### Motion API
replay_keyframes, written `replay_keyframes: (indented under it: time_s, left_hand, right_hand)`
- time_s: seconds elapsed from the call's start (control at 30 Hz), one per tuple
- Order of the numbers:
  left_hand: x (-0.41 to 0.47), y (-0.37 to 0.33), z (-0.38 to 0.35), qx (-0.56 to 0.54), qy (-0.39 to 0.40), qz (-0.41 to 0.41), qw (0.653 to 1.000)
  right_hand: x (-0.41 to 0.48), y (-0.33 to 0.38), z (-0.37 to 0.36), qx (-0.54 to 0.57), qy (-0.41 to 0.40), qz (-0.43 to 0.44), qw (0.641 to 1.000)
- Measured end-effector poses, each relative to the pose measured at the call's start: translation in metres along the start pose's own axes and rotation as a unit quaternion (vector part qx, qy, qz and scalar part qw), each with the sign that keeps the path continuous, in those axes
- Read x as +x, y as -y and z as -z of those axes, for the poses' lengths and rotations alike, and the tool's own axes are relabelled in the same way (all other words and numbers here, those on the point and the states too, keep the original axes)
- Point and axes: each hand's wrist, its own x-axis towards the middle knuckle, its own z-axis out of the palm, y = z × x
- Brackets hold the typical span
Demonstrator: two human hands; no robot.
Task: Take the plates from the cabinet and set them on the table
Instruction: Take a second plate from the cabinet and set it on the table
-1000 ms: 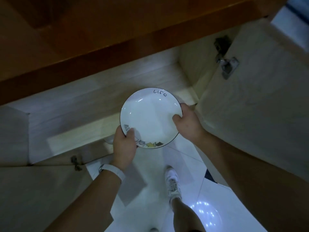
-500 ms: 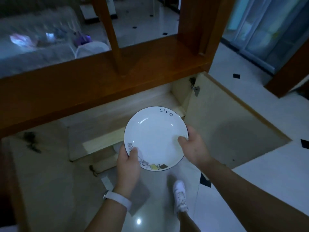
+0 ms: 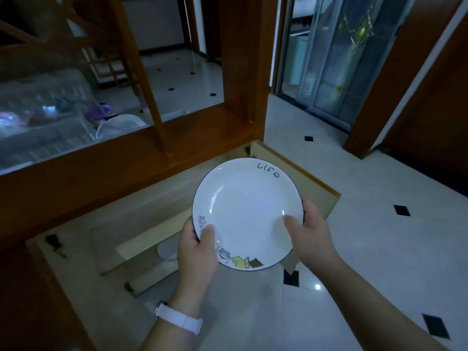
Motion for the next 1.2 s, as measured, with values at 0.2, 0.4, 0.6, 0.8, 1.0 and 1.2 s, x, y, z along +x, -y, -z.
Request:
replay_keyframes:
  time_s: [0.2, 0.4, 0.6, 0.8, 1.0, 1.2]
  left_hand:
    - [-0.047, -0.018, -0.054, 0.004, 0.064, -0.008, 0.998]
    - [-0.118, -0.028, -0.137, -0.001, 0.181, -0.006, 0.983]
    - [-0.223, -0.021, -0.224, -0.009, 0.271, 0.008, 0.962]
    - [-0.329, -0.015, -0.303, 0.008, 0.357, -0.012, 0.934]
    - [-0.424, -0.017, -0.372, 0.026, 0.453, -0.029, 0.891]
    - [-0.492, -0.019, -0.428, 0.027, 0.553, -0.031, 0.832]
  right_hand:
    - [-0.034, 0.010, 0.079, 0.013, -0.078, 0.010, 0.997]
    - [-0.082, -0.010, 0.188, 0.031, -0.152, -0.008, 0.988]
    - [-0.149, -0.040, 0.314, 0.051, -0.222, -0.029, 0.973]
    - [-0.228, -0.067, 0.427, 0.063, -0.307, -0.040, 0.949]
    - [-0.301, -0.085, 0.518, 0.079, -0.403, -0.036, 0.911]
    - [-0.360, -0.097, 0.574, 0.086, -0.494, -0.048, 0.864]
